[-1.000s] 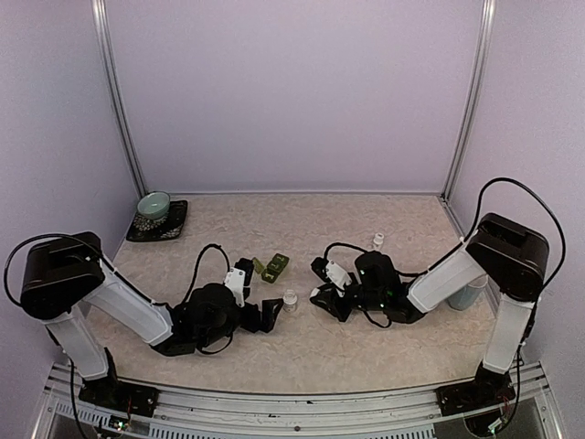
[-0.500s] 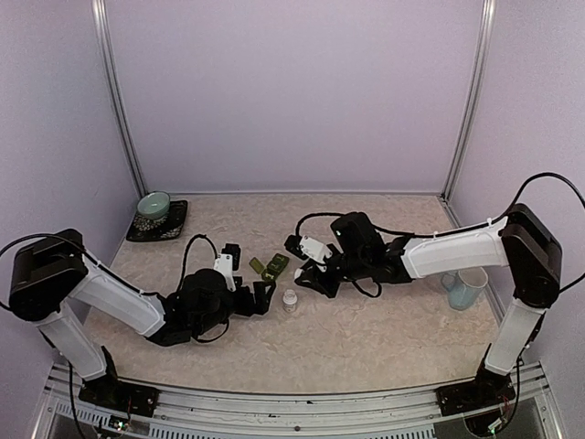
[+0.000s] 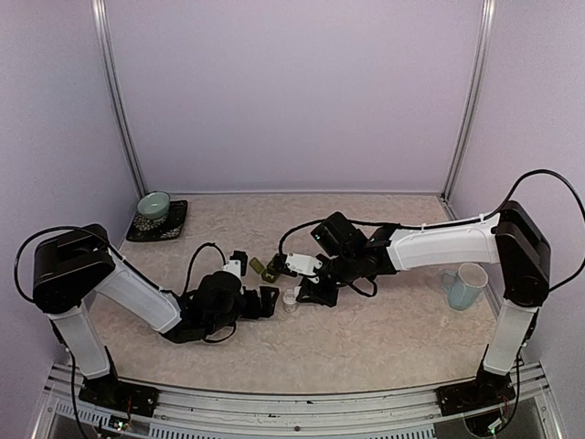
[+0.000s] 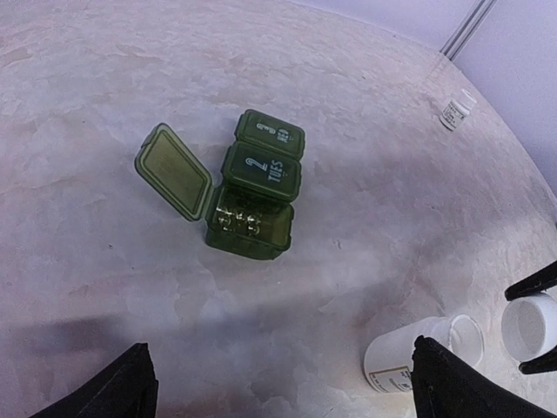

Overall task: Sort the pills into containers
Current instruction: Close the lid of the pill bottle.

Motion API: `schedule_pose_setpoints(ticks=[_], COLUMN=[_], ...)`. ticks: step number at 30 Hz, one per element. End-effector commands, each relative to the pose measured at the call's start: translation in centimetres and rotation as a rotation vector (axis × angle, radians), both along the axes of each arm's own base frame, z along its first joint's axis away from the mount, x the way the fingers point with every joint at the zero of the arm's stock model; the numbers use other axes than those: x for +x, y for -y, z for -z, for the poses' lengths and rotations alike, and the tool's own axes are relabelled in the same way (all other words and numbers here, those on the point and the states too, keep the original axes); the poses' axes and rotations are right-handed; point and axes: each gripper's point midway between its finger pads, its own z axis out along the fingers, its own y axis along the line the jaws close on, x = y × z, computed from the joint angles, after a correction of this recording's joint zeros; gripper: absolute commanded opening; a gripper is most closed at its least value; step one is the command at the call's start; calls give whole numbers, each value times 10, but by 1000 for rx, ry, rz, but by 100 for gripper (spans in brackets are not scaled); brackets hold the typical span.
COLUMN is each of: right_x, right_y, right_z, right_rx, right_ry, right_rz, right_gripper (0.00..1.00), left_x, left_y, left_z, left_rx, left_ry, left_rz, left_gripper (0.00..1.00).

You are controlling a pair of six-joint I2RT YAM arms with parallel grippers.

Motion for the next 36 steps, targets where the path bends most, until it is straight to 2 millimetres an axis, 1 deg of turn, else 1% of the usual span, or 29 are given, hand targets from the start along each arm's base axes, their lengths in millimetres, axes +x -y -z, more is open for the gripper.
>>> schedule_pose_setpoints(ticks=[1, 8, 16, 22, 26, 36], right_x=[-10, -7, -3, -1, 1, -1], right_y=[4, 2, -2, -5, -7, -7], right_z=[11, 13, 17, 13, 12, 11], right_rx=[-67, -65, -71, -60, -65, -70], right_ry=[-24, -7, 0, 7, 11, 3], right_rz=[-33, -31, -33, -38, -36, -49], right_gripper=[27, 27, 27, 27, 27, 31], left_x=[4, 2, -1, -5, -7, -8], left_y=[6, 16, 26, 33, 36, 38], left_z=[9, 21, 27, 30, 33, 35], left_rx=[-19, -25, -37, -42, -39, -42], left_ry=[-34, -60, -77, -84, -88, -91], left_rz=[1, 42, 79, 105, 114, 119], left_gripper=[99, 99, 99, 99, 99, 99])
